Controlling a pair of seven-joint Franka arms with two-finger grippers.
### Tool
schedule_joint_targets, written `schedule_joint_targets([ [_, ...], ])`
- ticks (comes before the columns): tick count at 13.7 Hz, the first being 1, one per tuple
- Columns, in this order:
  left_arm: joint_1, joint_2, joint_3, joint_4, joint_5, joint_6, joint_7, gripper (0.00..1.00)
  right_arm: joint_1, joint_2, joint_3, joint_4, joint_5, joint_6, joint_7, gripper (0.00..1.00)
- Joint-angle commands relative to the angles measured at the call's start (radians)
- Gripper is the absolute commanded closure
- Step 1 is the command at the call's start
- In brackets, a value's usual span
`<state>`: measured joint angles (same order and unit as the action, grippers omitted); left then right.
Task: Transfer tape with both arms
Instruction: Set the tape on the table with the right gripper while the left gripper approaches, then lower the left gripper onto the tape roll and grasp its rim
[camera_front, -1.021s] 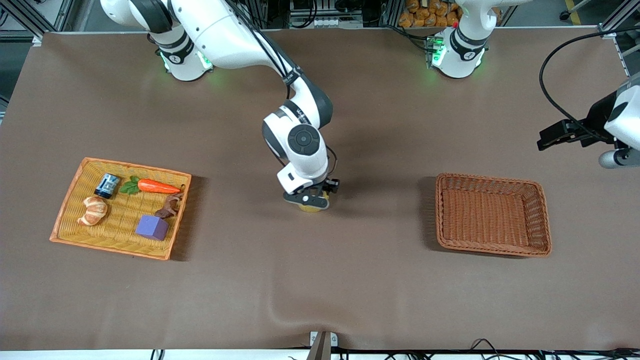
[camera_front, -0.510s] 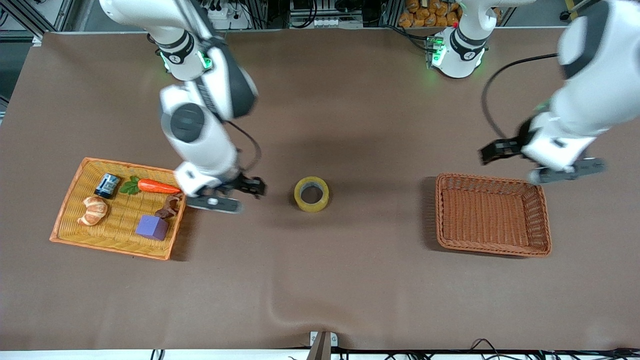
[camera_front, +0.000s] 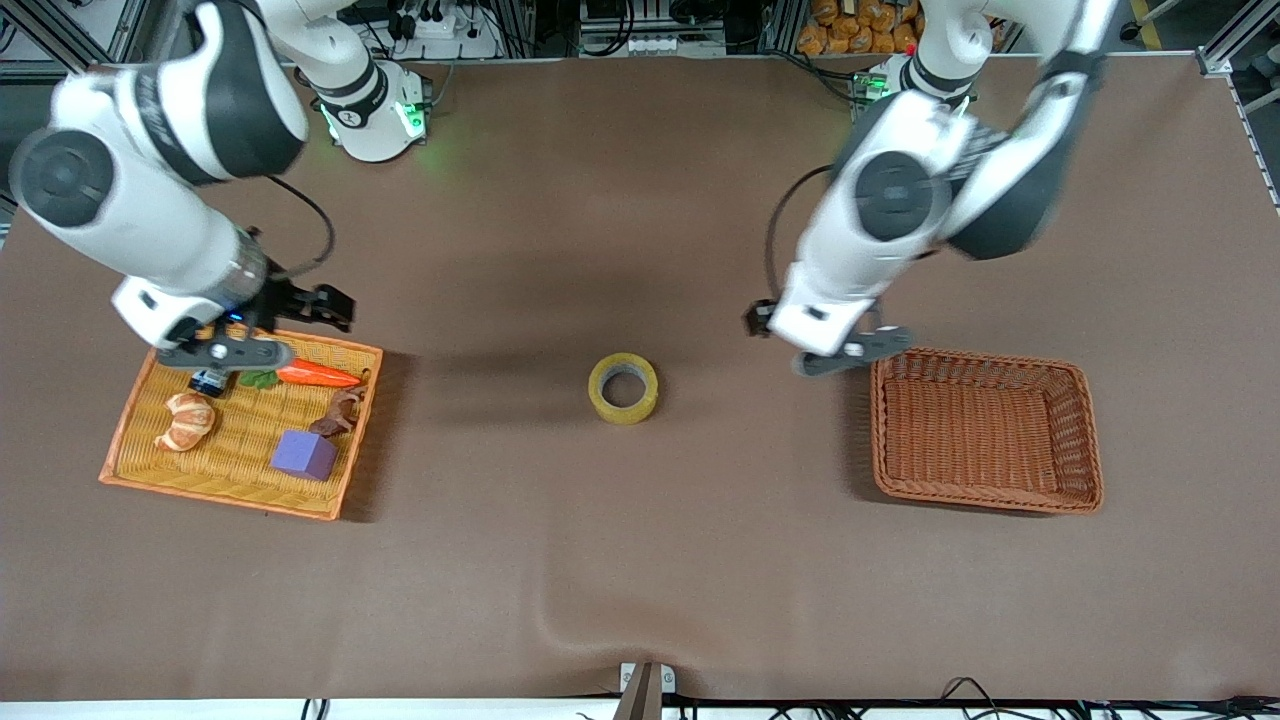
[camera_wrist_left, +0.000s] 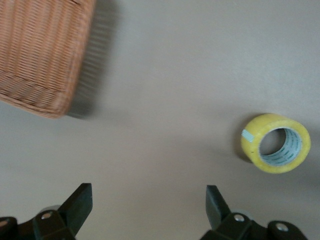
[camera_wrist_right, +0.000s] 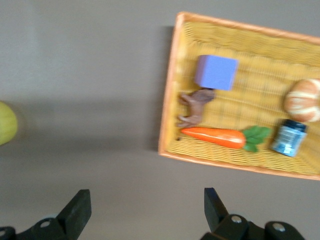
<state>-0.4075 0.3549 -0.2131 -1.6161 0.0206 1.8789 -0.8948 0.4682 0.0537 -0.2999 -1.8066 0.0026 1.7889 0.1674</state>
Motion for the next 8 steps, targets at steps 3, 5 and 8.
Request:
schedule_joint_targets([
  [3,-0.151,0.174,0.015,0.051,0.032,0.179,-0.234,0.00,-0.091,-0.025,0.007,0.124,-0.021,-0.051,-0.150,0.00],
  [5,-0.186,0.248,0.020,0.080,0.059,0.245,-0.285,0.02,-0.105,0.000,0.007,0.193,-0.004,-0.054,-0.163,0.00],
  [8,-0.200,0.340,0.017,0.120,0.143,0.324,-0.418,0.09,-0.108,0.041,0.008,0.265,0.016,-0.140,-0.164,0.00],
])
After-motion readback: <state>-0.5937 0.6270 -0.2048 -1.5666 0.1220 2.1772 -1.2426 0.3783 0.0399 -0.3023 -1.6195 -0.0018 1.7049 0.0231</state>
